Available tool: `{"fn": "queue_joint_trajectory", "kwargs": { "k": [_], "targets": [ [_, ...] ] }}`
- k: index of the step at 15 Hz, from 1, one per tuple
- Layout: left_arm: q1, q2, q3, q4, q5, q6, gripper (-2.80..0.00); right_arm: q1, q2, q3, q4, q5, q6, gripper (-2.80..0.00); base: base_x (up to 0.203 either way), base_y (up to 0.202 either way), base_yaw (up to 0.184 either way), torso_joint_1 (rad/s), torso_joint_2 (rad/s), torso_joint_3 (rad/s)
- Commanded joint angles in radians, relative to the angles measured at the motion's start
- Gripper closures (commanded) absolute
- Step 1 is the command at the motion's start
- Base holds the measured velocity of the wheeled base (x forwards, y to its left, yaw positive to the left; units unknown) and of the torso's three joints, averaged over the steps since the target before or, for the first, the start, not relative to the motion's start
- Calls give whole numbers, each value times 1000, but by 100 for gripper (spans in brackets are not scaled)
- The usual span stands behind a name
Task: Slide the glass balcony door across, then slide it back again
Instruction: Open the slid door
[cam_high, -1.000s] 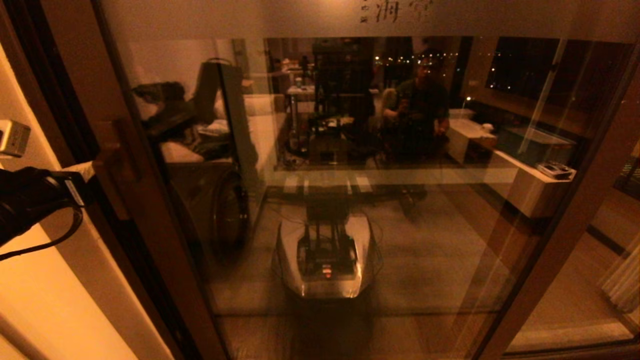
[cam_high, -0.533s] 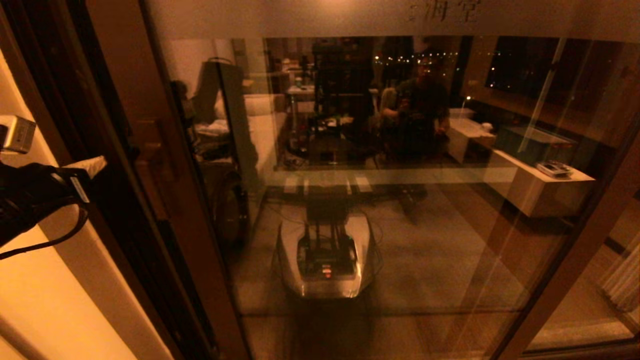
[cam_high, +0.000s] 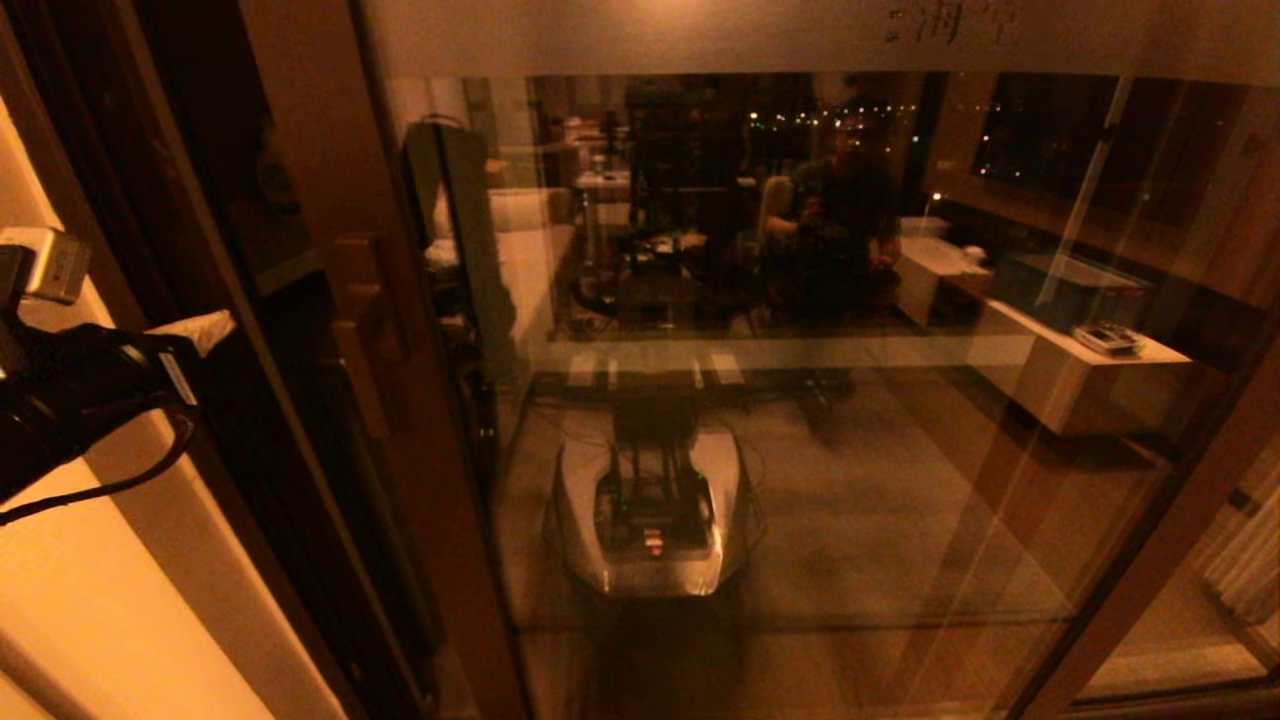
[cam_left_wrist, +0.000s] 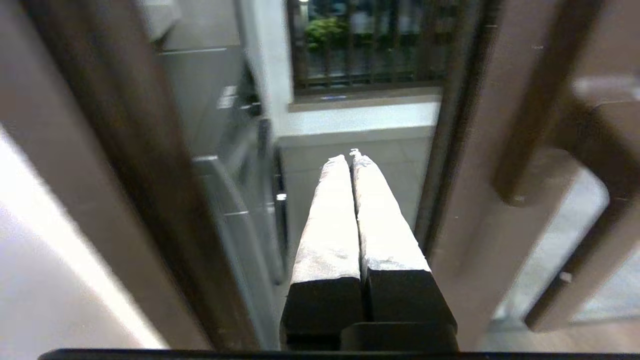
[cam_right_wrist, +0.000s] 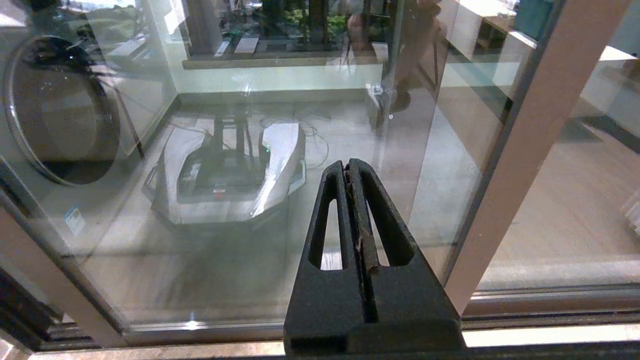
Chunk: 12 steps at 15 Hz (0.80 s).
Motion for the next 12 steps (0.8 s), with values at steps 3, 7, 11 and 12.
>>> {"fn": "queue_joint_trajectory", "kwargs": {
  "k": [3, 7, 11, 12],
  "targets": [
    [-82, -34, 11, 43, 0, -3, 0, 1, 2, 0, 0, 2, 0, 0, 0, 0, 0, 0, 0, 0],
    [-157, -28, 12, 65, 58, -5, 0, 0, 2, 0, -1, 0, 0, 0, 0, 0, 0, 0, 0, 0],
    [-214, -15, -14, 63, 121, -5, 0, 1, 2, 0, -1, 1, -1, 0, 0, 0, 0, 0, 0, 0],
    [-221, -14, -19, 64, 122, -5, 0, 0, 2, -1, 0, 1, 0, 0, 0, 0, 0, 0, 0, 0]
  ]
}}
